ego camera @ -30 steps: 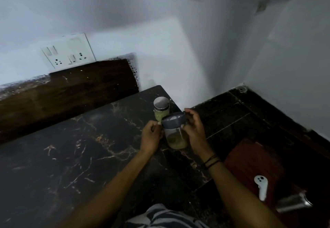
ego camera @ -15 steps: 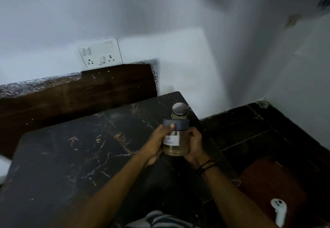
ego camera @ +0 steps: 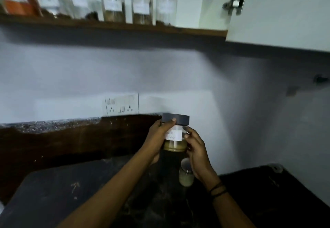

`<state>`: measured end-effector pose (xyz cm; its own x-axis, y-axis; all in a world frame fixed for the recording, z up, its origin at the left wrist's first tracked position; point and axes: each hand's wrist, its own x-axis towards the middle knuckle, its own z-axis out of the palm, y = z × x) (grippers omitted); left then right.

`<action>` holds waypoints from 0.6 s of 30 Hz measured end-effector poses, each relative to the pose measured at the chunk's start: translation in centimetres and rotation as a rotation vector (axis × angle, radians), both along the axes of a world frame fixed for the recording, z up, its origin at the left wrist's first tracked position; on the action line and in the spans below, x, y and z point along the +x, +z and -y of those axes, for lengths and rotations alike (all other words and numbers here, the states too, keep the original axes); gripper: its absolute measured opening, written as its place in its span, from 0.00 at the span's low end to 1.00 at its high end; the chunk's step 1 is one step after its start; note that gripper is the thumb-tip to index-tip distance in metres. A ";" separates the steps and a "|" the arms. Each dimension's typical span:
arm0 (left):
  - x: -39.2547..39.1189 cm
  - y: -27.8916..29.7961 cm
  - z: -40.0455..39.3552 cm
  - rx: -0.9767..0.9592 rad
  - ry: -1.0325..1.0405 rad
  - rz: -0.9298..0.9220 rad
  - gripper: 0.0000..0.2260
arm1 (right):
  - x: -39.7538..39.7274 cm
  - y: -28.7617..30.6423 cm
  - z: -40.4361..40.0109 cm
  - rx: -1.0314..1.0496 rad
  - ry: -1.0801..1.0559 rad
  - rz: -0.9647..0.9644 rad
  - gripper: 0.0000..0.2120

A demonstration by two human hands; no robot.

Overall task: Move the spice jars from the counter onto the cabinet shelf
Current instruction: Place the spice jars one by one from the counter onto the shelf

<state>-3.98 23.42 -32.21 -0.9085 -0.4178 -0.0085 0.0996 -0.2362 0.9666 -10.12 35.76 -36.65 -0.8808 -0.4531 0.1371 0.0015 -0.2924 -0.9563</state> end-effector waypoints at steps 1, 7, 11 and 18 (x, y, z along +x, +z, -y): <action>-0.4 1.6 0.5 -0.014 -0.006 -0.039 0.17 | -0.6 1.7 0.4 -0.003 -0.027 -0.045 0.14; -2.3 9.0 2.1 -0.112 0.086 -0.207 0.11 | -3.4 9.5 2.1 -0.062 -0.174 -0.266 0.04; -4.2 13.3 2.9 -0.200 0.270 -0.295 0.13 | -4.6 14.7 3.7 -0.096 -0.303 -0.388 0.05; -6.8 21.7 2.4 -0.435 0.415 -0.481 0.15 | -6.8 23.0 4.6 -0.060 -0.427 -0.621 0.12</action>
